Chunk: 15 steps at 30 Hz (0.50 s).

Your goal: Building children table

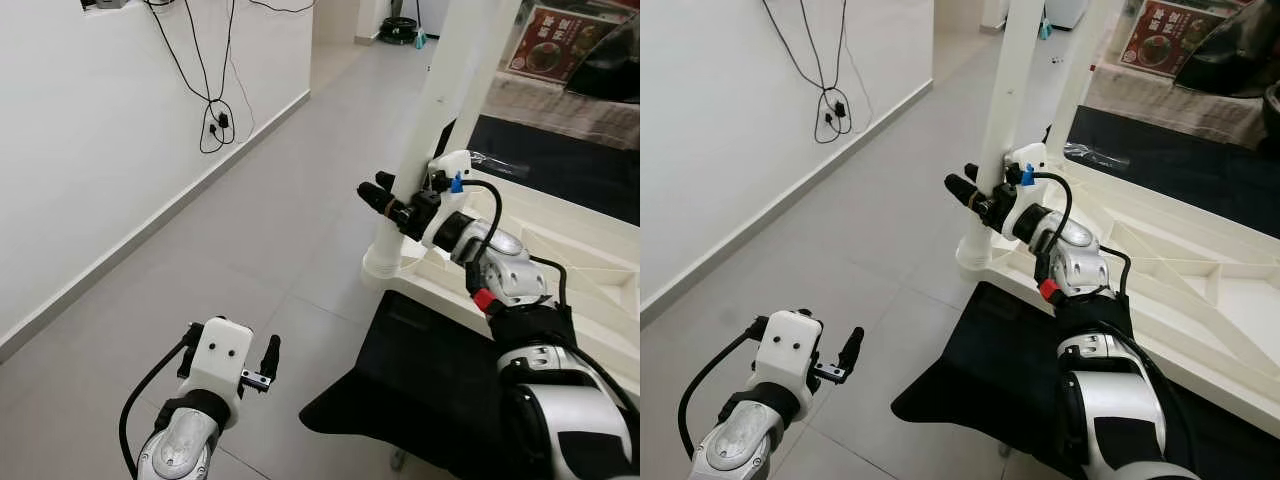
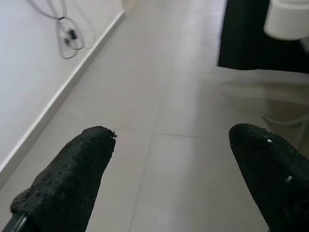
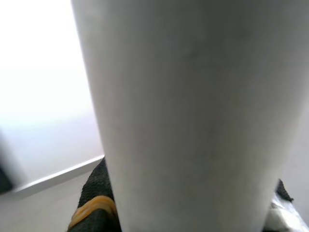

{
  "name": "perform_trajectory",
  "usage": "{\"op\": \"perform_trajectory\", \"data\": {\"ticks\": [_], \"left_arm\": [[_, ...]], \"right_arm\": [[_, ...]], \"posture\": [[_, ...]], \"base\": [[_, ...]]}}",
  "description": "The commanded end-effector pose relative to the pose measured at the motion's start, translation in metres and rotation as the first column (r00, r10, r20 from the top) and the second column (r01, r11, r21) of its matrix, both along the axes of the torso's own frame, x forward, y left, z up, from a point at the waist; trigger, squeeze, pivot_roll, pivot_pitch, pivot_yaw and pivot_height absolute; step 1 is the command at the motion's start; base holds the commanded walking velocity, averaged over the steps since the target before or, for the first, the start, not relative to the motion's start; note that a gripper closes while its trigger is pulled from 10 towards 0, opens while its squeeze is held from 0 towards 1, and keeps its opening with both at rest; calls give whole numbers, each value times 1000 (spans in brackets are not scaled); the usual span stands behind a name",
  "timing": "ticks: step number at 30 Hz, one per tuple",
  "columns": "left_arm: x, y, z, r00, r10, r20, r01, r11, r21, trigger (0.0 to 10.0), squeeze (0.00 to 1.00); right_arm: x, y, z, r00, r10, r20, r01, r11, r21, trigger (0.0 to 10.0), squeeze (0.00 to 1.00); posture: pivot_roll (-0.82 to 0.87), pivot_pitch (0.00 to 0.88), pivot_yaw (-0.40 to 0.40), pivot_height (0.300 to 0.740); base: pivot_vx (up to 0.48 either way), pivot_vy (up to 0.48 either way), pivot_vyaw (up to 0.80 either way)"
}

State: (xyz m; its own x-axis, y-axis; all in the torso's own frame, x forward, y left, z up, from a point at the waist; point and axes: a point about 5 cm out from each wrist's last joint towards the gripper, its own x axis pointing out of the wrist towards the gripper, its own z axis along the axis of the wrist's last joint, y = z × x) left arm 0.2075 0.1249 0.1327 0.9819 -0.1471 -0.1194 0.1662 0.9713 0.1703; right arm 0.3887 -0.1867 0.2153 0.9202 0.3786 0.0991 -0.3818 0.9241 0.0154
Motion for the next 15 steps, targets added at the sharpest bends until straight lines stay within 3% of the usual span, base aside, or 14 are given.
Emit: {"op": "perform_trajectory", "data": {"ticks": [1, 2, 4, 6, 7, 8, 10, 11, 12, 14, 15], "left_arm": [[-1, 1, -5, 1000, 0, -26, 0, 1000, -1, 10000, 0], [-1, 1, -5, 1000, -2, -26, 2, 1000, -1, 10000, 0], [-1, 1, -6, 1000, -4, -27, 4, 1000, -2, 10000, 0], [-1, 1, -6, 1000, -4, -27, 4, 1000, -2, 10000, 0], [-1, 0, -6, 1000, -6, -27, 6, 1000, -1, 10000, 0], [-1, 0, -6, 1000, -6, -27, 6, 1000, -1, 10000, 0], [-1, 0, -7, 1000, -7, -28, 7, 1000, 2, 10000, 0], [-1, 0, -7, 1000, -7, -28, 7, 1000, 2, 10000, 0], [-1, 0, -7, 1000, -7, -28, 7, 1000, 4, 10000, 0], [-1, 0, -7, 1000, -7, -28, 7, 1000, 4, 10000, 0], [-1, 0, -7, 1000, -8, -27, 8, 1000, 5, 10000, 0]], "right_arm": [[-4, -29, -18, 975, -210, -77, 210, 978, -6, 0, 0], [-9, -43, -22, 921, -380, -83, 379, 925, -29, 0, 0], [-16, -57, -25, 835, -545, -82, 542, 838, -53, 0, 0], [-16, -57, -25, 835, -545, -82, 542, 838, -53, 0, 0], [-28, -63, -29, 735, -672, -93, 672, 740, -38, 0, 0], [-28, -63, -29, 735, -672, -93, 672, 740, -38, 0, 0], [-53, -64, -37, 548, -825, -140, 832, 554, -3, 0, 0], [-53, -64, -37, 548, -825, -140, 832, 554, -3, 0, 0], [-60, -61, -42, 483, -858, -176, 872, 490, 0, 0, 0], [-60, -61, -42, 483, -858, -176, 872, 490, 0, 0, 0], [-64, -57, -44, 456, -869, -192, 885, 465, -1, 0, 0]], "posture": [[122, 105, -74, 740], [117, 101, -70, 740], [117, 101, -70, 740], [117, 101, -70, 740], [112, 90, -69, 740], [112, 90, -69, 740], [113, 86, -67, 740], [113, 86, -67, 740], [116, 76, -67, 740], [116, 76, -67, 740], [118, 76, -69, 740]], "base": [[0, 0, 0], [0, 0, 0], [0, 0, 0], [0, 0, 0], [0, 0, 0], [0, 0, 0], [0, 0, 0], [0, 0, 0], [0, 0, 0], [0, 0, 0], [0, 0, 0]]}}
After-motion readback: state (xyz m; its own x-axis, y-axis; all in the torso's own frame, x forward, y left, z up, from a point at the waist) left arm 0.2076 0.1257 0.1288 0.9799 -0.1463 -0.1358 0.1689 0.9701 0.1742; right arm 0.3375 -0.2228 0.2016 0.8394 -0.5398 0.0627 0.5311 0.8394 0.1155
